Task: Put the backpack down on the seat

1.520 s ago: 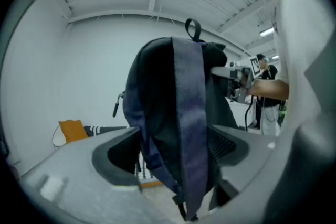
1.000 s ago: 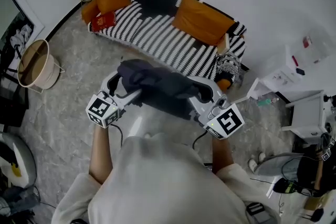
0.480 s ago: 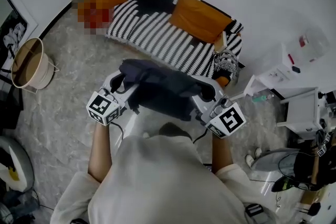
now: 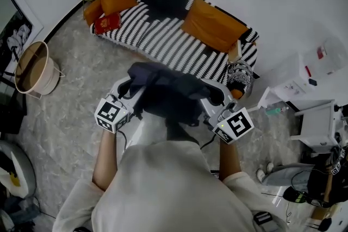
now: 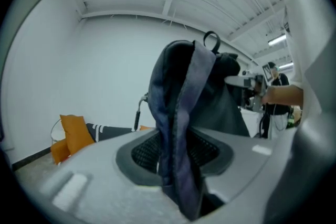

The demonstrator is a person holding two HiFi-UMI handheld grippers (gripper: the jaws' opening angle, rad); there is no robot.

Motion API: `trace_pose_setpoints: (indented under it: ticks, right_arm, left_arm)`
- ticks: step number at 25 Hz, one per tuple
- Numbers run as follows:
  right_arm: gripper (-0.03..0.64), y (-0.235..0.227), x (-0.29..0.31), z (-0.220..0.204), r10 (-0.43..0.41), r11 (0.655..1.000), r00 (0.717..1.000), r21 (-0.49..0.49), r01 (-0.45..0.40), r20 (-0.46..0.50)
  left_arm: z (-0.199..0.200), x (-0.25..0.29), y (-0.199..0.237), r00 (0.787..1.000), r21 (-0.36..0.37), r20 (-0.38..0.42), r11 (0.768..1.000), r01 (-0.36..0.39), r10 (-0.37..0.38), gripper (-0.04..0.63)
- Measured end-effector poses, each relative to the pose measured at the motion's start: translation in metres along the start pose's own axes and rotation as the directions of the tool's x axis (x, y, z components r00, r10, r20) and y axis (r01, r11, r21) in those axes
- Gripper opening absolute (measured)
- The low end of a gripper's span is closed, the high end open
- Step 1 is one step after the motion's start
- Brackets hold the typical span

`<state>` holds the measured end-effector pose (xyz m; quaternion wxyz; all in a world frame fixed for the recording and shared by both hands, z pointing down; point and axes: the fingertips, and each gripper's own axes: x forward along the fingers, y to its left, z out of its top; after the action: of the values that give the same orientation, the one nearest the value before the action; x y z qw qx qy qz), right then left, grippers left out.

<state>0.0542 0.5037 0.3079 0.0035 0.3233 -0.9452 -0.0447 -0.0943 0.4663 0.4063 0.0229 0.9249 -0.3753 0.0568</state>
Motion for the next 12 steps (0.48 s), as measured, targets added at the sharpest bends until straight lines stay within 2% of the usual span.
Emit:
trace_pose_setpoints:
  ticks: [4,12]
  right_arm:
    - [0.038,-0.044,0.021,-0.014,-0.001,1.000,1.000,0.018,0.001,0.014]
    - [0.040,-0.139,0.078,-0.025,0.023,0.999,1.000,0.039,-0.023,-0.006]
  left_arm:
    - [-0.002,0.038,0.025,0.999,0.013,-0.016,0.999,-0.050,0.050,0.120]
    - [0.014,0.110,0.092,0.989,-0.025,-0.047,0.989,-0.145,0.143,0.064]
